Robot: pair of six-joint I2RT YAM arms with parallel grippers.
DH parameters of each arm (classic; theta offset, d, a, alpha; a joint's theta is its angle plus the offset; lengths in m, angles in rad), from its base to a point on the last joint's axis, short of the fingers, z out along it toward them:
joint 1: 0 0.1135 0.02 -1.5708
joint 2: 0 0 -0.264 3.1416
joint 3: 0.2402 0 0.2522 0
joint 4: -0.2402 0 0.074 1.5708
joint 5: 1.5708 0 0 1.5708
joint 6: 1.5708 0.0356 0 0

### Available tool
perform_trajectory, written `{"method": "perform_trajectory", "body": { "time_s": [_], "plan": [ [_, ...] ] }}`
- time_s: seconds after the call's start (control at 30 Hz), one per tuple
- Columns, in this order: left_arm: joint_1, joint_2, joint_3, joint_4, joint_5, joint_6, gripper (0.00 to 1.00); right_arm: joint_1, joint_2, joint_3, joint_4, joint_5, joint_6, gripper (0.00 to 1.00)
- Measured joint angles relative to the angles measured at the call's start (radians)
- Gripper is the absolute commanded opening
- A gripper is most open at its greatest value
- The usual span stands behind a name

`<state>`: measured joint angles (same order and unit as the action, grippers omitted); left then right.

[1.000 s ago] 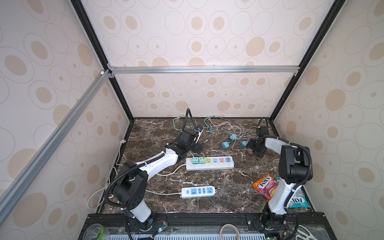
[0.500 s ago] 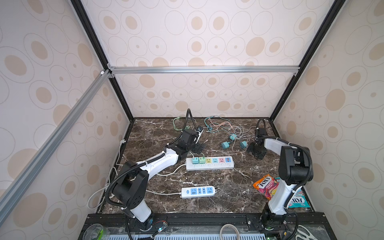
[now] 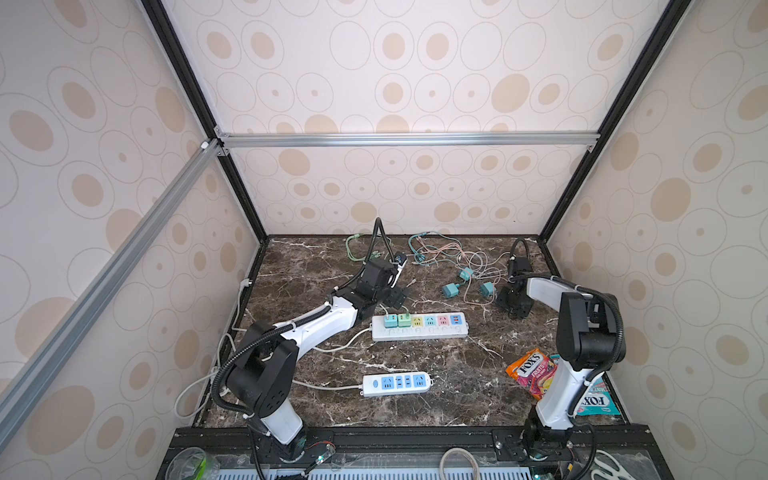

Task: Insert the plug
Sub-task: 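Close the right gripper on the pink charger and lift it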

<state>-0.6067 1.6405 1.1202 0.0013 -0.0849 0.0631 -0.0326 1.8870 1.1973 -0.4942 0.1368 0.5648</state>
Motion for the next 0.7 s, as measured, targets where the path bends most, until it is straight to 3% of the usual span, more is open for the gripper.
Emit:
{"method": "perform_trajectory", "body": {
  "time_s": [0.17, 0.37, 0.7],
  "plan": [
    [0.000, 0.000, 0.000, -0.007, 0.001, 0.000, 0.98, 0.000, -0.038, -0.053, 0.034, 0.015, 0.006, 0.38],
    [0.000, -0.001, 0.000, -0.014, 0.034, 0.000, 0.98, 0.000, -0.192, -0.187, 0.121, 0.043, -0.008, 0.29],
    [0.000, -0.012, -0.002, -0.008, 0.110, -0.016, 0.98, 0.005, -0.414, -0.295, 0.262, 0.092, -0.123, 0.26]
  ]
}}
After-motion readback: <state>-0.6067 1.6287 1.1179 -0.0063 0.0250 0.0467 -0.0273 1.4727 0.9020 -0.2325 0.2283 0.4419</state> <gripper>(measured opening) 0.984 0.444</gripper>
